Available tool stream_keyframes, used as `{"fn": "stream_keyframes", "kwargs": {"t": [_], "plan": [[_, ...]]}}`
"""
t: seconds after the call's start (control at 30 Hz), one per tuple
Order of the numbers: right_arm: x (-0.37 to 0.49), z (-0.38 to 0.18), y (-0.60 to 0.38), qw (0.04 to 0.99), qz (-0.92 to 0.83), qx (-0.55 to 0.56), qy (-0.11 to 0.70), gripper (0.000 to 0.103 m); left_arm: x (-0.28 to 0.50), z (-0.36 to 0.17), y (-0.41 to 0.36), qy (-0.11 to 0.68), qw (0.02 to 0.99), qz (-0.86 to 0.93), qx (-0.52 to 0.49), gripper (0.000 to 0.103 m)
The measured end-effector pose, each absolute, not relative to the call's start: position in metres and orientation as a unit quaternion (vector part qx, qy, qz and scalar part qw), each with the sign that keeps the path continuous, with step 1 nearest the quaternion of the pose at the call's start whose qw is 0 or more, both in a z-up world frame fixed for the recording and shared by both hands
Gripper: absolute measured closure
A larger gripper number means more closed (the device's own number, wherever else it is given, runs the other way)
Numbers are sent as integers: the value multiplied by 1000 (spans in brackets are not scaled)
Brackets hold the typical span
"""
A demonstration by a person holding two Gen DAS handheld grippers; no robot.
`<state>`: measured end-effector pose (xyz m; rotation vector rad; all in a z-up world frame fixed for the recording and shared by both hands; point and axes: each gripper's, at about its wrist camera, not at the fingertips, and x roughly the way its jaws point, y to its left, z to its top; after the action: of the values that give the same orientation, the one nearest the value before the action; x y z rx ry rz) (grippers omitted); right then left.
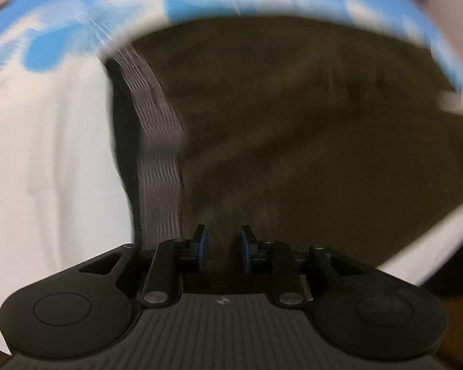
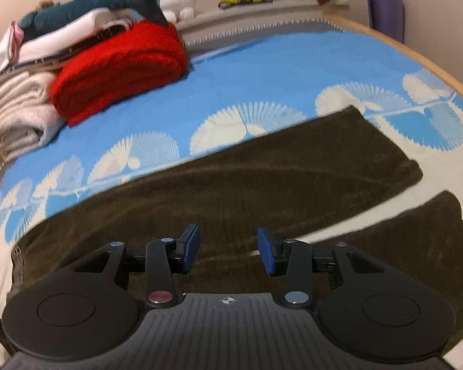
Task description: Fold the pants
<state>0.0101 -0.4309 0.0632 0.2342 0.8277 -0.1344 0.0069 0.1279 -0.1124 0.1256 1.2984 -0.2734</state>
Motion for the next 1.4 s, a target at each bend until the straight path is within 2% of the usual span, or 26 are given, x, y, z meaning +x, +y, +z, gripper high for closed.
{"fn": "stream_keyframes", "kwargs": {"t": [0.07, 0.2, 0.27, 0.37, 0.5, 0.6, 0.67, 0.73, 0.9, 1.27, 1.4], "plan": [[11, 56, -433, 897, -71, 110, 423, 60, 2, -125, 115, 611, 774, -128, 105, 79], [11, 44, -440, 881, -81, 108, 454, 60, 0, -101, 112, 580, 801, -129, 72, 77], [9, 41, -442, 878, -80, 104, 461, 60, -5, -92, 103, 560, 810, -167, 55, 74], [7, 38, -444, 876, -77, 96, 467, 60, -11, -99, 79, 562, 798, -202, 85, 70], [6, 39, -448, 876, -83, 92, 466, 60, -17, -133, 52, 594, 758, -197, 184, 58], [5, 42, -448, 880, -82, 99, 457, 60, -11, -124, 54, 597, 765, -180, 159, 48], [5, 46, -446, 885, -78, 97, 448, 60, -7, -111, 55, 578, 785, -176, 140, 47], [5, 49, -444, 891, -74, 88, 439, 59, 0, -100, 55, 557, 804, -171, 117, 41], [4, 56, -441, 905, -72, 65, 415, 55, 21, -78, 46, 510, 841, -137, 117, 30], [3, 58, -438, 915, -80, 48, 393, 34, 28, -65, 46, 490, 854, -118, 129, 26], [7, 55, -438, 910, -75, 47, 405, 32, 29, -63, 44, 482, 859, -115, 126, 24]]}}
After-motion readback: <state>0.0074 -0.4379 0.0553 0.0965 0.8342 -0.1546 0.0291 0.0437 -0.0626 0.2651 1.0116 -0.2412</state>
